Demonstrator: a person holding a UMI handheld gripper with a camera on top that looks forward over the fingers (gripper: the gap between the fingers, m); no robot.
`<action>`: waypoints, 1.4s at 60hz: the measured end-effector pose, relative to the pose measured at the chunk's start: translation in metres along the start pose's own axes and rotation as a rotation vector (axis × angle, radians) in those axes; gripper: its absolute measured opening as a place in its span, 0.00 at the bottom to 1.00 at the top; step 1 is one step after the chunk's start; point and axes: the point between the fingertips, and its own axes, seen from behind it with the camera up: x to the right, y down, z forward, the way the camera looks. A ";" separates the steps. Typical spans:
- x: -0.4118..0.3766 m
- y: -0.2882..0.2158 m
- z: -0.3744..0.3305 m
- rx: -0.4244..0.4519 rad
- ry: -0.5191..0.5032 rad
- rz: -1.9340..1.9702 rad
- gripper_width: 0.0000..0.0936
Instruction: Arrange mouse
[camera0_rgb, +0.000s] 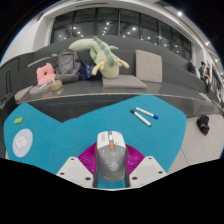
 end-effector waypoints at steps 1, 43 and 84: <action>-0.011 -0.007 -0.007 0.011 -0.012 -0.001 0.37; -0.479 0.029 0.024 -0.084 -0.252 -0.068 0.38; -0.383 0.048 -0.122 0.075 -0.096 -0.140 0.92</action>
